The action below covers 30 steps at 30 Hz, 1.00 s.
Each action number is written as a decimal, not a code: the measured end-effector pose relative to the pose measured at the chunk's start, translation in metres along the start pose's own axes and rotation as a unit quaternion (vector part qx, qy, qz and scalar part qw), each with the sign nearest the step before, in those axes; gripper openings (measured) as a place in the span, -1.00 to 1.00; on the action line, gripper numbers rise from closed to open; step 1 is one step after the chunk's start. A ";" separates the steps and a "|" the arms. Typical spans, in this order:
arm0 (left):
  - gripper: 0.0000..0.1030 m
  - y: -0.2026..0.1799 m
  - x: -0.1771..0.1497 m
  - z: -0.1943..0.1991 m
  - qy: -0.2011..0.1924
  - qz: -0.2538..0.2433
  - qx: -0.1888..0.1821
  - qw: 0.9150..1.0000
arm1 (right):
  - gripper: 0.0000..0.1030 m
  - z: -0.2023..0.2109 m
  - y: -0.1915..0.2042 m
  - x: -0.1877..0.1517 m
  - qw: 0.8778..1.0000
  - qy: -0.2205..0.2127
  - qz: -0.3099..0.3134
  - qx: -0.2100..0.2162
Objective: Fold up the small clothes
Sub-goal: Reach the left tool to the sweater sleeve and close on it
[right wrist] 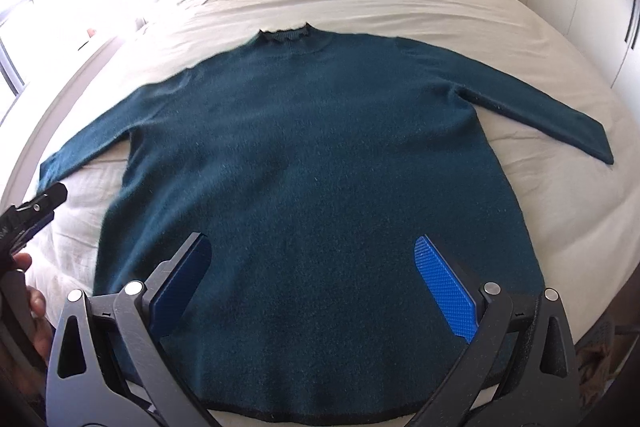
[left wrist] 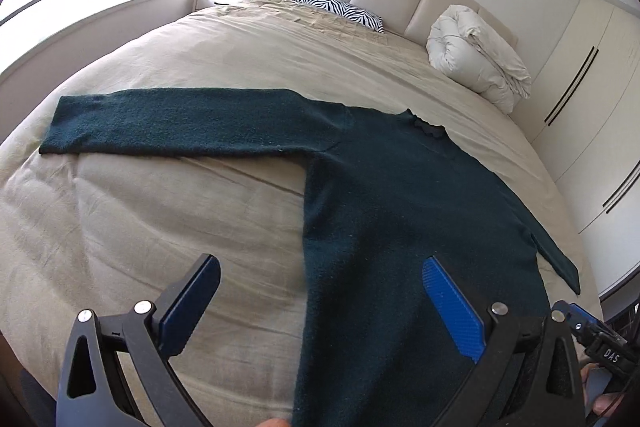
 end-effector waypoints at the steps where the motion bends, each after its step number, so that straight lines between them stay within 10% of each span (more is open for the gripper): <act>1: 1.00 0.006 0.001 -0.001 0.007 0.005 -0.004 1.000 | 1.00 0.003 0.005 0.006 1.000 -0.009 -0.005 0.015; 10: 1.00 0.157 0.030 0.013 -0.070 0.212 0.007 0.975 | 1.00 -0.010 0.073 0.018 0.988 0.027 0.016 0.153; 21: 0.51 0.304 0.026 -0.033 -0.138 0.469 -0.058 0.871 | 1.00 -0.049 0.129 0.023 0.983 0.077 0.045 0.161; 26: 0.51 0.324 0.037 -0.047 -0.168 0.504 -0.057 0.845 | 1.00 -0.067 0.133 0.022 0.982 0.088 0.041 0.162; 30: 0.27 0.339 0.044 -0.061 -0.172 0.512 -0.045 0.841 | 0.96 -0.071 0.128 0.022 0.983 0.084 0.035 0.161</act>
Point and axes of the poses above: each gripper's, at about its wrist camera, not at the fingertips, and z roughly against the way its jaws point, y to its left, x to its top, the point moved 10 cm from there along -z, roughly the way its jaws point, and after that the axes turned 9 degrees about -z, right-handed, at the moved point
